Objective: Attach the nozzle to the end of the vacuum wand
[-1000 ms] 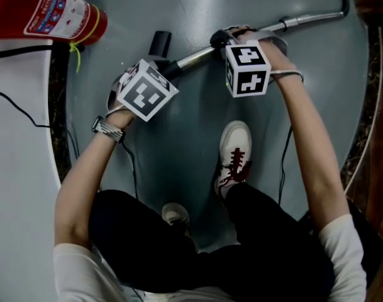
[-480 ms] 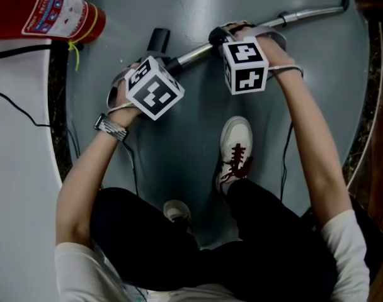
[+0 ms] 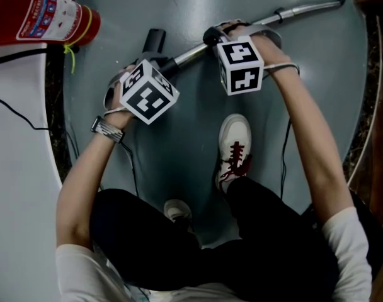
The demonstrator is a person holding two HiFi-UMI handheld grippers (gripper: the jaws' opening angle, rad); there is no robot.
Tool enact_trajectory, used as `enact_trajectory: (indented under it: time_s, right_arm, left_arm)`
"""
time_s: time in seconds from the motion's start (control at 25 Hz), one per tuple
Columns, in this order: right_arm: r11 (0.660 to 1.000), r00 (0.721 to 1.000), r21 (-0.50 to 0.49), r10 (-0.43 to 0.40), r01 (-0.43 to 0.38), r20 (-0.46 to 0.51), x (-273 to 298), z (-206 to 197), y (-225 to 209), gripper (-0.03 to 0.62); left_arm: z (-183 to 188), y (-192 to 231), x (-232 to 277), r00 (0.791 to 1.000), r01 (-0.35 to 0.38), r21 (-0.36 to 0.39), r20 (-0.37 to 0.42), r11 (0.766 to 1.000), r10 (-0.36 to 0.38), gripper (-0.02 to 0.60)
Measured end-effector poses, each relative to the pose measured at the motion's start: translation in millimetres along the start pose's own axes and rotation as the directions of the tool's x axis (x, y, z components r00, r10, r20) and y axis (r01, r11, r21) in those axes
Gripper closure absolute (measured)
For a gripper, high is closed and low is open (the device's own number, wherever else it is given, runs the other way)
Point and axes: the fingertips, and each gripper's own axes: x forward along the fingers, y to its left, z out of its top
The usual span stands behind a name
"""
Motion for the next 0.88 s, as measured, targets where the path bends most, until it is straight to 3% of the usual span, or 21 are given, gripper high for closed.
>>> enact_trajectory:
  time_s: [0.2,0.64,0.88]
  right_arm:
    - [1.000,1.000,-0.004,-0.002,0.002,0.001,0.5,-1.0,2.1,0.439]
    - [1.000,1.000,-0.003,-0.011,0.011,0.008,-1.1,-0.7,-0.6,0.441]
    - [1.000,1.000,-0.016,-0.013,0.013,-0.007,0.5,-1.5,0.5,0.442]
  left_arm:
    - [1.1,-1.6,1.3,1.000,-0.001,0.009,0.004,1.000,0.001,0.410]
    - [5.5,5.6,-1.1,0.998,0.007,-0.057,0.058,0.998,-0.003,0.410]
    - [4.8,2.8,2.8,0.999,-0.020,0.001,0.041,1.000,0.020,0.413]
